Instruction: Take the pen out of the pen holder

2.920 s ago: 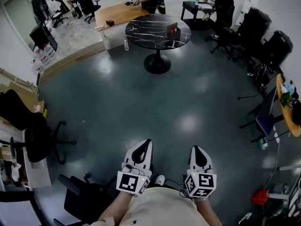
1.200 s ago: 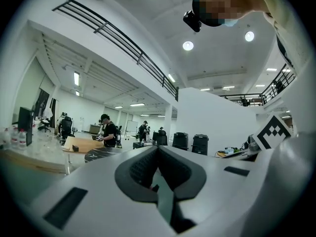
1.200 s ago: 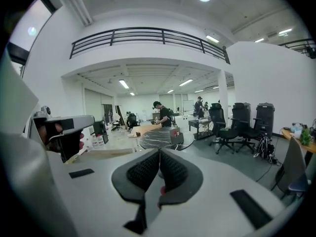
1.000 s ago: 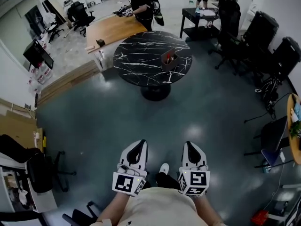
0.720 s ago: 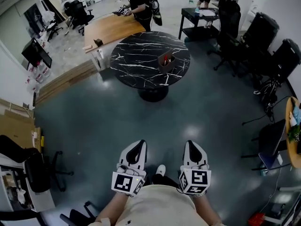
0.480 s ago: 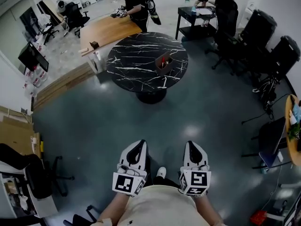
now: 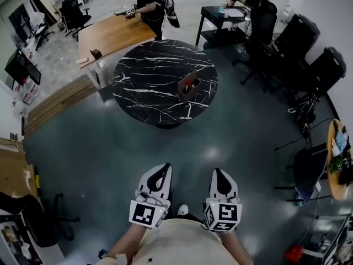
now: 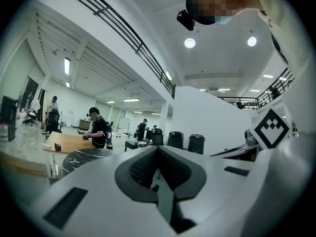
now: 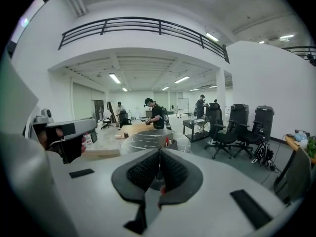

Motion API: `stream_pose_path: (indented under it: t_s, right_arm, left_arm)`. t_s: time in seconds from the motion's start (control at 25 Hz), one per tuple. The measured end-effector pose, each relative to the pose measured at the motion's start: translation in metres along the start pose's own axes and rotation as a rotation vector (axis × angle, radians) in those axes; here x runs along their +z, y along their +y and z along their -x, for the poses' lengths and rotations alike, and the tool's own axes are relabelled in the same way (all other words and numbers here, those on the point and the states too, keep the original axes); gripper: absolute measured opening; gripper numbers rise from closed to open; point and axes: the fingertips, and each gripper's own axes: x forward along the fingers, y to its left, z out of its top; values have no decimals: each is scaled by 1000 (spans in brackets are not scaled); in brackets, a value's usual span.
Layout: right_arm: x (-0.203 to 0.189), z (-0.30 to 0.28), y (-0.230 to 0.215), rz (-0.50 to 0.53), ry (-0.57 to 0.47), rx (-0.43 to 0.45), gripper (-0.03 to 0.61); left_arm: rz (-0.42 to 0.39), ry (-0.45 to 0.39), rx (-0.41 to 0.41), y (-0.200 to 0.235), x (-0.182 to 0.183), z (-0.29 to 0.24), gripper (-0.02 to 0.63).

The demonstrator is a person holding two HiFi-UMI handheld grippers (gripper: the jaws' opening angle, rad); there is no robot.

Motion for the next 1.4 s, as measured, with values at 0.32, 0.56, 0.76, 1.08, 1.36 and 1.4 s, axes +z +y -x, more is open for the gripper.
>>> stream_pose_path:
  t_s: [0.32,0.56,0.76,1.08,1.36,1.4]
  right_arm:
    - [30,-77,19,-42,23,-57,18]
    - [57,-111,30,-28,5,-93,18]
    - [73,-131,30,-26,-17,-112,18]
    - [76,-181,18,-20,-3,-81,18]
    - [87,-245,3,-12,28,-20,18]
    - [88,-257,-1,-14,29,-14,18]
  left_arm:
    - [13,20,-62,76,9,-61,9]
    - [43,-48,-98,107,38,-93,9]
    - [42,-72,-114,123,50,-111,9]
    - [43,-39,-67,150,34,-140,9]
    - [35,4,-22,173,24,-187,9]
    - [29,6,-22,177,22,-198,9]
